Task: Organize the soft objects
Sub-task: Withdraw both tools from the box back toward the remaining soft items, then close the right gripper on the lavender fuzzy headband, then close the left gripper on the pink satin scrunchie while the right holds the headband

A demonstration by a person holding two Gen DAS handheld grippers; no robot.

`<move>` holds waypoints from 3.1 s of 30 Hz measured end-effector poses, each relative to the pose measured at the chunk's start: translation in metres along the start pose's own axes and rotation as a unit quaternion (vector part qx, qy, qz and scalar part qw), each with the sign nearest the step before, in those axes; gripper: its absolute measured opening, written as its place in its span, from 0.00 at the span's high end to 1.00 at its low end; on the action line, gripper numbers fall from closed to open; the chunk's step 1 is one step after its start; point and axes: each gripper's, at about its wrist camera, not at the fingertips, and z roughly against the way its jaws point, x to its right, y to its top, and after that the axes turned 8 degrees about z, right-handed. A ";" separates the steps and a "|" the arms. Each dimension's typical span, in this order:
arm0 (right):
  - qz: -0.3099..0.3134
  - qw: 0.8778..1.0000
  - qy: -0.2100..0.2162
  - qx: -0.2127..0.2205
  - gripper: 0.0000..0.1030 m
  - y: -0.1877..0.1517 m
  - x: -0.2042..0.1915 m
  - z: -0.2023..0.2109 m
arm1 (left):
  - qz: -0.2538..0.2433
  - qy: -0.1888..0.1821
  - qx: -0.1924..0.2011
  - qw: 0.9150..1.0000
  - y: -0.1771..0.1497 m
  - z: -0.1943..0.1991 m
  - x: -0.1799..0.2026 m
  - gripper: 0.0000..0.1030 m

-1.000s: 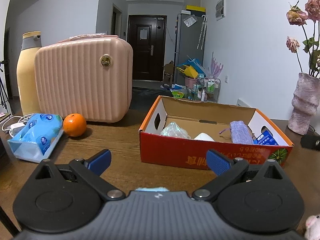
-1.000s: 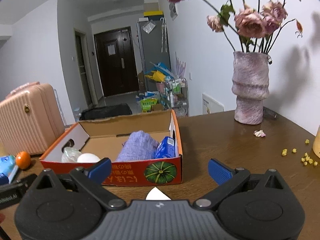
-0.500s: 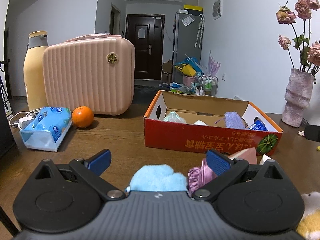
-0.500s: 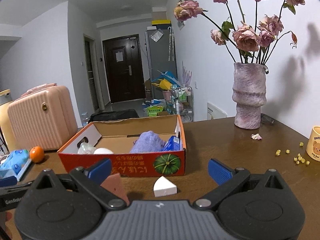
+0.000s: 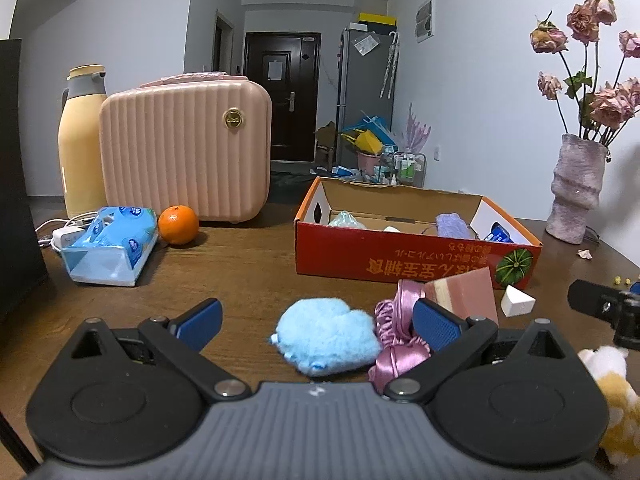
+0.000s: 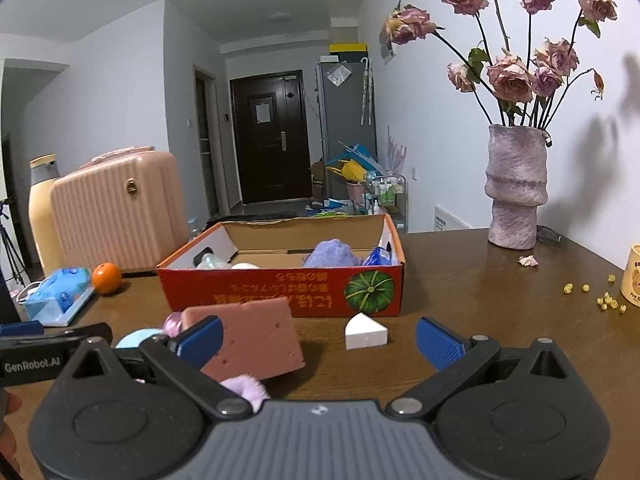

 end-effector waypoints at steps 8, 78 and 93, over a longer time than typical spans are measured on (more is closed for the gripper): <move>0.011 1.000 0.014 0.001 0.00 -0.017 -0.017 0.018 | 0.002 -0.008 0.000 1.000 -0.008 0.023 -0.015 0.00; 0.024 0.999 0.039 -0.029 0.72 -0.042 -0.051 -0.010 | 0.008 -0.013 -0.051 0.999 -0.032 0.038 -0.059 0.00; -0.046 0.999 -0.007 0.020 0.72 -0.035 0.002 0.006 | -0.017 -0.021 -0.061 0.998 -0.039 0.023 -0.037 0.00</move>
